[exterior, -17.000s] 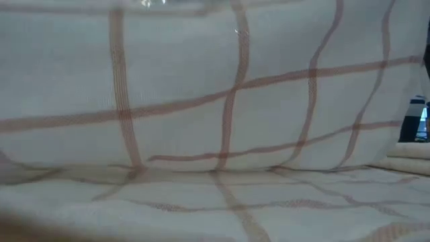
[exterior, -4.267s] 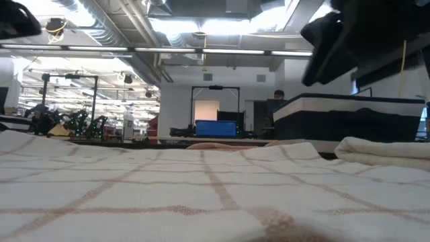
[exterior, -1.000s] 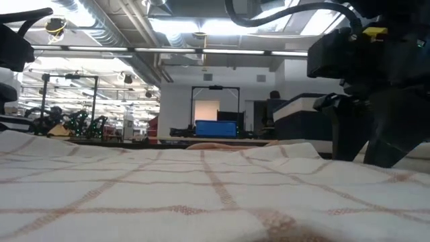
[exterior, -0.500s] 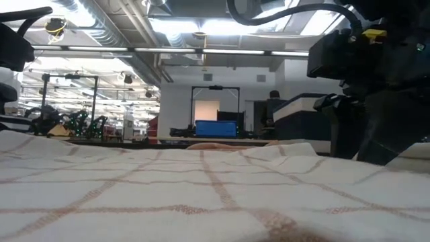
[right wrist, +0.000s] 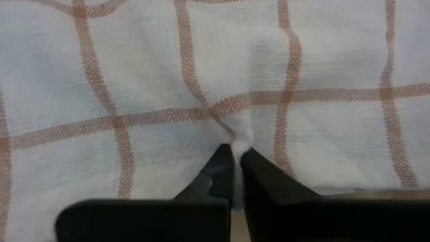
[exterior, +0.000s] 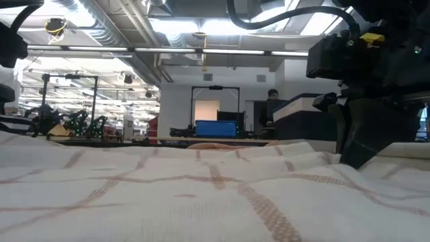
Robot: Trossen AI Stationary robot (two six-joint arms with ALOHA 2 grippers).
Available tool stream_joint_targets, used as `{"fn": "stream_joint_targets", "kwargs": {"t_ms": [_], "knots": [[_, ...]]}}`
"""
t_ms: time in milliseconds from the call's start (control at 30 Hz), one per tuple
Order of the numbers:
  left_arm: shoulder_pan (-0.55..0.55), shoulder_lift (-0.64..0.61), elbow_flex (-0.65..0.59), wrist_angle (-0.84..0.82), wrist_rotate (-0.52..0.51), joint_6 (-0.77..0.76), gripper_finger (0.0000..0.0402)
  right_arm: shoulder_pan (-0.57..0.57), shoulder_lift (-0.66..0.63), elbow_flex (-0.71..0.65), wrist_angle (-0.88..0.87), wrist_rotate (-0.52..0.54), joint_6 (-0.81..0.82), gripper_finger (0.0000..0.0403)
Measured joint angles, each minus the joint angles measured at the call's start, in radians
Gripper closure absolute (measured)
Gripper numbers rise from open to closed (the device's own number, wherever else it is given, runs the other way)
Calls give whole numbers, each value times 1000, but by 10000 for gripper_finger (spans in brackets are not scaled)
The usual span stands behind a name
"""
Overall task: Fold towel
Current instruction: Fold the white towel
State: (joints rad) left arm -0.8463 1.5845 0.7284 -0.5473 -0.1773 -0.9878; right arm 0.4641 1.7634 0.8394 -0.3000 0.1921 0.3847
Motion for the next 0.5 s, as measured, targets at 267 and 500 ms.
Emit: {"fn": "stream_joint_targets", "kwargs": {"t_ms": [267, 500], "knots": [[0, 0, 0, -2, 0, -4, 391, 0, 0, 0, 1, 0, -2, 392], [-5, 0, -2, 18, -1, -30, 363, -1, 1, 12, 1, -44, 29, 310]]}}
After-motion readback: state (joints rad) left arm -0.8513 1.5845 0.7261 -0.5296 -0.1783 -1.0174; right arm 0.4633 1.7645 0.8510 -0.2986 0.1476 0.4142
